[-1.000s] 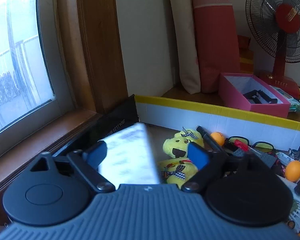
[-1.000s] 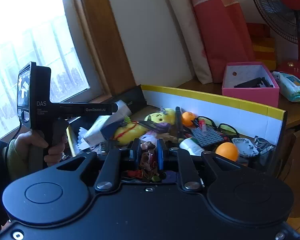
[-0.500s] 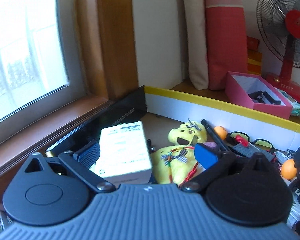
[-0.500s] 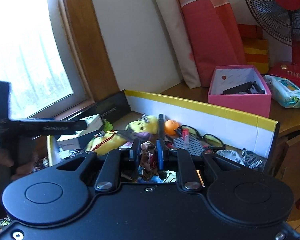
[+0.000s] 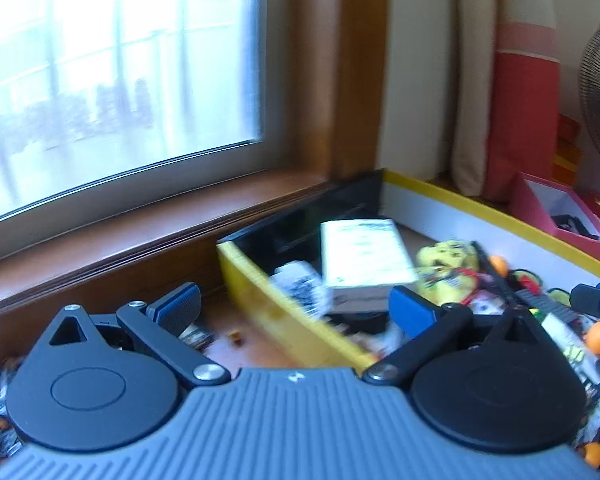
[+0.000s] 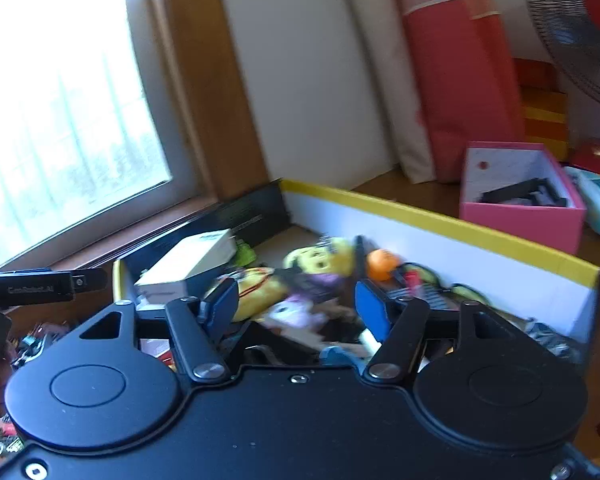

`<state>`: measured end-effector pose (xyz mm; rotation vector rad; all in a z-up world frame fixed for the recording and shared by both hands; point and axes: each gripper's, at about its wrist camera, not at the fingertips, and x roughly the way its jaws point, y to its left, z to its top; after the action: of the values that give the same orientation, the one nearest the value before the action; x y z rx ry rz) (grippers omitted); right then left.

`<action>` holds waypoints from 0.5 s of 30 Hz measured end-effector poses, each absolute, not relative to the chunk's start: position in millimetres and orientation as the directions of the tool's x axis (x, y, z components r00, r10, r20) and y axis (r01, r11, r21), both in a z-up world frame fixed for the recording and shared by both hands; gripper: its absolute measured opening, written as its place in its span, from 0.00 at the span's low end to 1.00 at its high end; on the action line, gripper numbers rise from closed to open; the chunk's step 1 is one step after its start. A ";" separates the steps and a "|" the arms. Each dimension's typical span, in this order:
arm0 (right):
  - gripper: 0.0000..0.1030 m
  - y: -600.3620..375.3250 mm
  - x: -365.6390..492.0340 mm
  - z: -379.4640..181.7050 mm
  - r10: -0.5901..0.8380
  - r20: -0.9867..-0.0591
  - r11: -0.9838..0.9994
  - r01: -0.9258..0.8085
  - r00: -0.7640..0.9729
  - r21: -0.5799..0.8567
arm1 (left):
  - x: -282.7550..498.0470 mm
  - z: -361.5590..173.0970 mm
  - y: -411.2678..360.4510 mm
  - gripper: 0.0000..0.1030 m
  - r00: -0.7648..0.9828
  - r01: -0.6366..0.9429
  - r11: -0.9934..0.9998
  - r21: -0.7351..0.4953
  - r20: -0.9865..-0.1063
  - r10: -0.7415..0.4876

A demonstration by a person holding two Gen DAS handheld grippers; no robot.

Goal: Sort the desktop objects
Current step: 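Open both grippers to drop the box and minifigure into the yellow box, then withdraw both grippers from the yellow box back over the desk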

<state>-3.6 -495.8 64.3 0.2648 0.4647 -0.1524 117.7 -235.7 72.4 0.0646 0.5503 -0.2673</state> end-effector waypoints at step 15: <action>0.74 -347.1 21.6 67.0 0.127 -0.462 0.976 -0.028 0.877 0.215 | 66.5 48.3 -68.8 1.00 0.815 0.003 1.000 0.015 -0.579 0.006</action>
<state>21.6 -347.1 67.0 0.2053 0.4944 0.0817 66.5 -68.8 48.3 0.0151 0.6175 0.0020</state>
